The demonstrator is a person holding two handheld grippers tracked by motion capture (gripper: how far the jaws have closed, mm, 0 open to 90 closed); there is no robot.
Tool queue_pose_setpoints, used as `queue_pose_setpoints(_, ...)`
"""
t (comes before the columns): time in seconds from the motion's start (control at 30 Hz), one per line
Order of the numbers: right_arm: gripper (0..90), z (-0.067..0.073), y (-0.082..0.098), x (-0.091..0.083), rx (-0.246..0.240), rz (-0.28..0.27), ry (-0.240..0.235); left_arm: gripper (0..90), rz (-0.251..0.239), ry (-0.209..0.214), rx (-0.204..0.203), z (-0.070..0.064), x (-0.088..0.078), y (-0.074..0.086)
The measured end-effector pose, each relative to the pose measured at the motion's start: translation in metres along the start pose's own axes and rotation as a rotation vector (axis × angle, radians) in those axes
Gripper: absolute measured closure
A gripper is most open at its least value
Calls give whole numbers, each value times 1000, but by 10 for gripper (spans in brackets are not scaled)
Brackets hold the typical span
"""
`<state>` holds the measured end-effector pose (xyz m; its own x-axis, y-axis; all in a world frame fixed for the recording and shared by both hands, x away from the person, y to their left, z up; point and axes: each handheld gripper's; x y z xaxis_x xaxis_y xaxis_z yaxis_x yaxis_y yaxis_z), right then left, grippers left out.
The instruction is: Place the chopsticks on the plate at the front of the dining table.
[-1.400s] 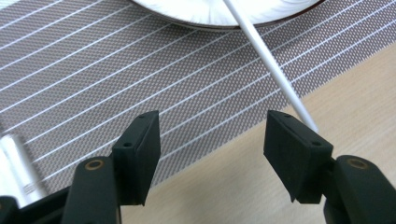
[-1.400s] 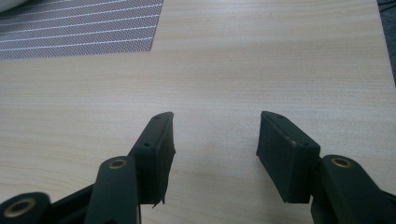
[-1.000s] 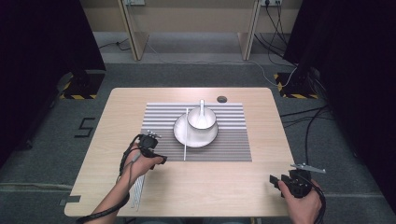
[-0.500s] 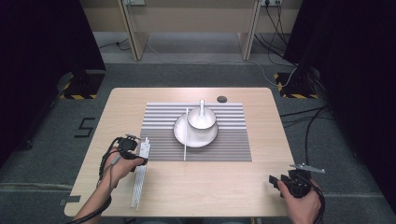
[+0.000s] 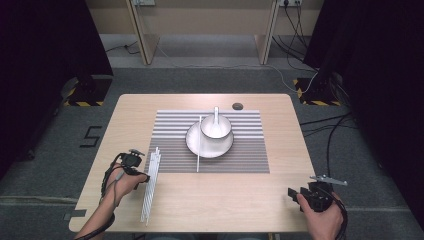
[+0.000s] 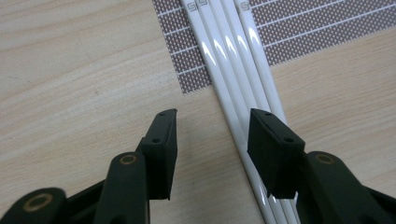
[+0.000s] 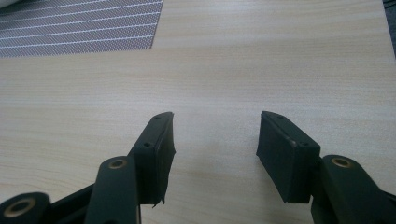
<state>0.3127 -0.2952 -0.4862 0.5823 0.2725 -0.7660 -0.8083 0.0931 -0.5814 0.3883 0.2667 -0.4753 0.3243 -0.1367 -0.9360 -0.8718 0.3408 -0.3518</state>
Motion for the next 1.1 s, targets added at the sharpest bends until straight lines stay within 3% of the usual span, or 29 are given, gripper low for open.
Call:
queue_pose_setpoints(0.47, 462, 1, 0, -1, 3, -2, -2, 553, 8, -4, 26, -4, 5, 0)
queue_pose_setpoints(0.83, 463, 1, 0, 0, -2, -1, -4, 736, 16, 0, 59, -1, 6, 4)
queue_pose_setpoints(1.0, 463, 1, 0, 0, -1, 2, -7, 816, 38, 4, 40, 8, 5, 5)
queue_pose_setpoints(1.03, 463, 2, 0, -1, 18, 7, -7, 825, 43, 2, 34, 10, 4, 5)
queue_pose_setpoints(1.1, 463, 1, 0, -1, 5, 5, -8, 840, 55, 0, 29, 15, 3, 7)
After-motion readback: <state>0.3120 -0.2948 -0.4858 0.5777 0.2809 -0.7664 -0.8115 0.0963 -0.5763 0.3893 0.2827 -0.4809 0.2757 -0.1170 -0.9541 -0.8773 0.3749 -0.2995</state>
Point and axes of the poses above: each handheld gripper's, and its own axes: x roughly forward along the jaws, y roughly out of its underside, z roughly to its left, and after that the axes turned 4 degrees about x, right-handed
